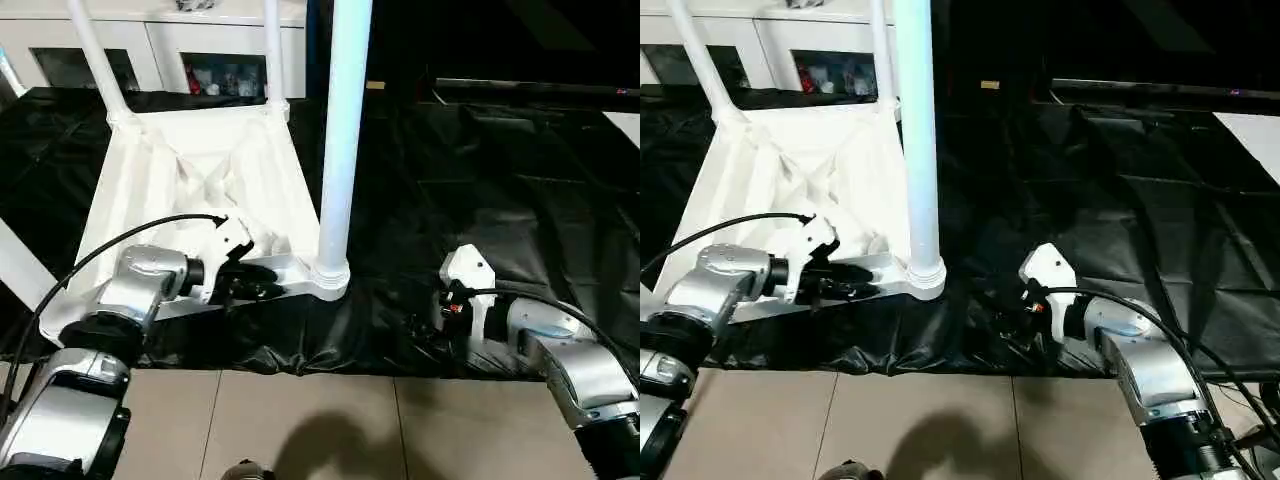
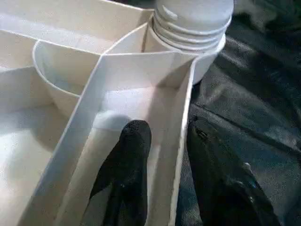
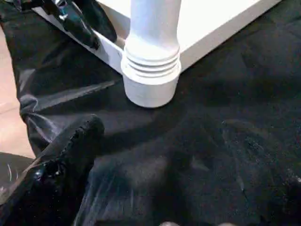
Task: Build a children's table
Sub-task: Rotate leg to tighten
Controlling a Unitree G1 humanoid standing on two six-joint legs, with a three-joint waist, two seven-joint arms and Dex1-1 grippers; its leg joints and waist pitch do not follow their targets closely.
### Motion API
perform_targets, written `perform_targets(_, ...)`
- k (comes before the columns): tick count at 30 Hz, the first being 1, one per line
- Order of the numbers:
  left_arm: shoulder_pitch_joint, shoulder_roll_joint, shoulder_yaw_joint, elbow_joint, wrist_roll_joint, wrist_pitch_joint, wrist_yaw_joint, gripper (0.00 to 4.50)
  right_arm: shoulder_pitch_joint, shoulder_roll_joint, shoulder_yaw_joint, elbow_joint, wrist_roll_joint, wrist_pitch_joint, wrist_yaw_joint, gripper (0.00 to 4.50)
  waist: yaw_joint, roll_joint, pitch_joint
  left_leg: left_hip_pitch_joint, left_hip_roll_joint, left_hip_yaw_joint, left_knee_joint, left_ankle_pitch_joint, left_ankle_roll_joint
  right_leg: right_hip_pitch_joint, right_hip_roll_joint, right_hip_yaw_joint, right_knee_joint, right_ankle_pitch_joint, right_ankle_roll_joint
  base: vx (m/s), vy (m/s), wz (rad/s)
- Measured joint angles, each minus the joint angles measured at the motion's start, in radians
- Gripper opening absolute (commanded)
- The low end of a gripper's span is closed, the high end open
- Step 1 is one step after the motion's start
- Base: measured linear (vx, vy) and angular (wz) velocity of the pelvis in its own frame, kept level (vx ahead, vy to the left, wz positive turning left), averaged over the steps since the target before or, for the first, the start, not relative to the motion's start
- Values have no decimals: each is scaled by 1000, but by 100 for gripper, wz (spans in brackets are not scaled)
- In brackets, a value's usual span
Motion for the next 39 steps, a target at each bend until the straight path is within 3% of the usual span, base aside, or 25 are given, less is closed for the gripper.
perform_targets(3,0,3,-3,-2,8,-1,-8,111,-13,1,1,1,2,0,1,450,0,0,0,0,0,0,0,0,0,0,0,0,0,0,0,0,0,0)
perform_targets(6,0,6,-8,-2,11,-8,-14,72,-20,4,5,3,3,0,3,450,0,0,0,0,0,1,0,0,0,-1,0,0,0,0,0,0,0,0)
perform_targets(9,0,9,-17,-3,19,-18,-19,72,-24,9,17,11,3,0,5,450,-1,0,0,0,0,1,0,0,0,-1,0,0,0,0,0,0,0,0)
perform_targets(11,0,9,-17,-3,22,-18,-19,31,-33,20,26,20,3,0,12,450,-2,0,0,0,0,1,0,0,0,-1,0,0,0,0,0,0,0,0)
perform_targets(12,0,10,-17,-4,25,-19,-21,31,-36,24,30,21,3,0,15,450,-2,0,0,0,1,1,0,0,0,-1,0,0,0,0,0,0,0,0)
perform_targets(16,15,17,-33,-37,31,-36,-47,12,-117,81,59,127,-16,-12,16,450,-7,0,0,0,1,2,0,0,0,-2,0,0,0,0,0,0,0,0)
perform_targets(22,49,6,-48,-124,28,-22,-85,0,-211,160,126,249,-71,-68,0,450,5,-1,0,-2,1,3,-1,0,0,-3,-1,-1,-1,0,0,0,0,0)
perform_targets(26,63,8,-58,-161,28,-12,-102,0,-219,165,138,267,-72,-86,14,450,14,-2,1,-2,1,4,0,0,0,-3,-2,-1,0,0,0,0,0,0)
perform_targets(39,79,16,-64,-208,27,18,-116,0,-264,189,143,378,-82,-141,50,333,13,-4,2,-3,1,4,0,0,0,-4,-2,-1,0,0,0,0,0,0)
